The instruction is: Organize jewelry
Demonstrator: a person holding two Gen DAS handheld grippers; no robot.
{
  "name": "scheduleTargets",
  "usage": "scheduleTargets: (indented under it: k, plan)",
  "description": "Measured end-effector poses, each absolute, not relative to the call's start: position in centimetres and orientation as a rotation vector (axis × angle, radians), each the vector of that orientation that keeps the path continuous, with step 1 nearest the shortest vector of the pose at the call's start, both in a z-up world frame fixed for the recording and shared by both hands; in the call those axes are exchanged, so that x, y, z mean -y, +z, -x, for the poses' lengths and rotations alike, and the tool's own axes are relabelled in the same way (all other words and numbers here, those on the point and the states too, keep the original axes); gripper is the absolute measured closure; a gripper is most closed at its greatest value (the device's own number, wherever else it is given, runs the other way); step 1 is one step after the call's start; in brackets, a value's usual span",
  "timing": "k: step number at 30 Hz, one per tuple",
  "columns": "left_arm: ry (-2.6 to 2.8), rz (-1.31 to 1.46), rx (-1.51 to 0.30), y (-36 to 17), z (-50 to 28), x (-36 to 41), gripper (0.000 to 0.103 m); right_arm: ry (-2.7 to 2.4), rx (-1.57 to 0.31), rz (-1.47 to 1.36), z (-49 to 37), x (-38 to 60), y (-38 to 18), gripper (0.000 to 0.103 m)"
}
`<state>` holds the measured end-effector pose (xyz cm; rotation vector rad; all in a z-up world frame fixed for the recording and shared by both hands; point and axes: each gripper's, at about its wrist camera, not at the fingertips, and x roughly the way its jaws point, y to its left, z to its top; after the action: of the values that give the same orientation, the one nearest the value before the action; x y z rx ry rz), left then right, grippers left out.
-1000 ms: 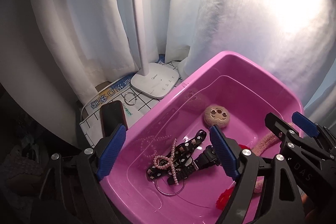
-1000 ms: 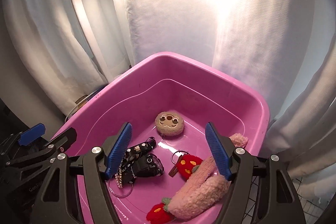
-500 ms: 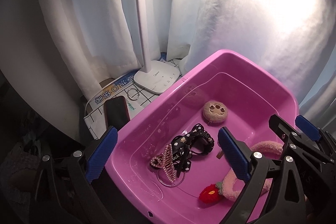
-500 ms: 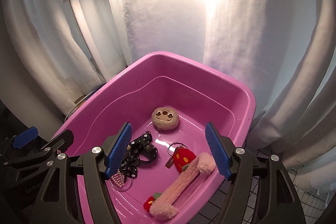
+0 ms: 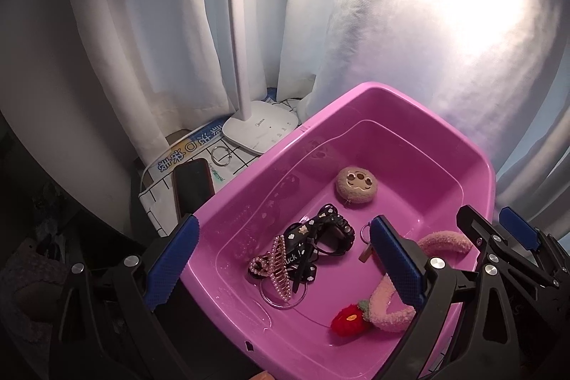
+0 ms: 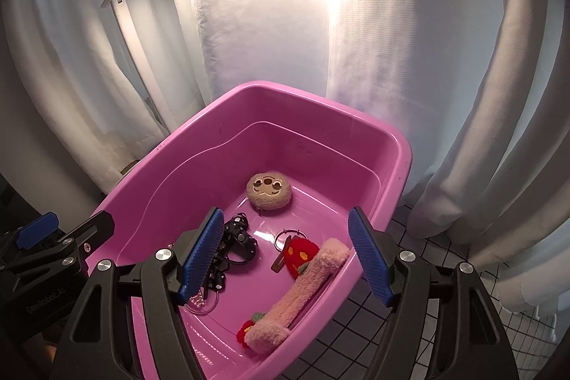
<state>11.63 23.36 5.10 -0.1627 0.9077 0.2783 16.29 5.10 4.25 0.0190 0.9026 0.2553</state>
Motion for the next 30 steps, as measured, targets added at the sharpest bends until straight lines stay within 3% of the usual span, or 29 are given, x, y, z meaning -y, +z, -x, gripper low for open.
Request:
scheduleTargets:
  k: [30]
  plan:
    - [0.284,0.163,-0.917,5.23,-10.99,-23.45,0.008,0.248,-0.884,0.011,-15.32,-5.23,4.58,0.034]
